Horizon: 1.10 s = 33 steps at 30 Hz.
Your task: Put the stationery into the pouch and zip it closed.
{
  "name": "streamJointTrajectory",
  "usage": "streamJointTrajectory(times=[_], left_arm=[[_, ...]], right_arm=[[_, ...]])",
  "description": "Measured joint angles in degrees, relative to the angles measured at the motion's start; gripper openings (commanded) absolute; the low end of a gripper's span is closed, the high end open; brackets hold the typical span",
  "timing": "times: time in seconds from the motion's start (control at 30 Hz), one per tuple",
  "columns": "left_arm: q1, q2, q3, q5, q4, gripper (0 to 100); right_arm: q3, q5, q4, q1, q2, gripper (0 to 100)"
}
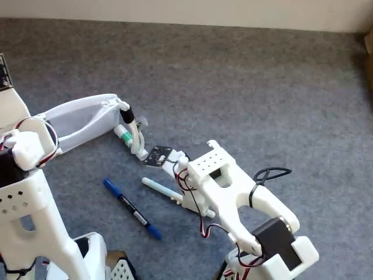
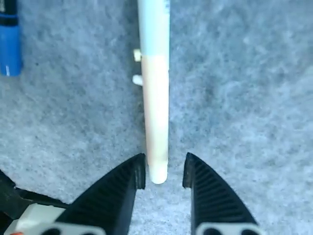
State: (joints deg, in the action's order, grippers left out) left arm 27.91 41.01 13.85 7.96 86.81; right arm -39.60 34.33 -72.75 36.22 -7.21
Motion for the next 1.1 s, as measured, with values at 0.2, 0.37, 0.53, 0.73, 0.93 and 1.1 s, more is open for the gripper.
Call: streamJointTrajectory(times=[0.2, 0.37, 0.53, 0.73, 0.93, 1.1], left_arm=[[0.0, 0.0, 0.0, 0.0, 0.0, 1], [0.0, 0.0, 0.0, 0.0, 0.0, 1], [0.0, 0.0, 0.0, 0.0, 0.0, 1], [0.0, 0.0, 0.0, 0.0, 0.0, 1], [0.0, 0.0, 0.0, 0.0, 0.0, 1], [0.0, 0.7, 1.8, 0.0, -1.4, 1]], right_arm=[[0.0, -4.0, 0.0, 0.0, 0.0, 12.4], [3.7, -10.8, 0.0, 3.1, 0.0, 12.4], [6.2, -15.0, 0.2, 5.8, 0.0, 12.4], [6.4, -20.3, 10.8, 8.6, 0.4, 12.4], [6.4, -20.8, 17.7, 11.0, 0.8, 12.4], [2.1, -20.8, 24.4, 13.3, 0.8, 12.3]])
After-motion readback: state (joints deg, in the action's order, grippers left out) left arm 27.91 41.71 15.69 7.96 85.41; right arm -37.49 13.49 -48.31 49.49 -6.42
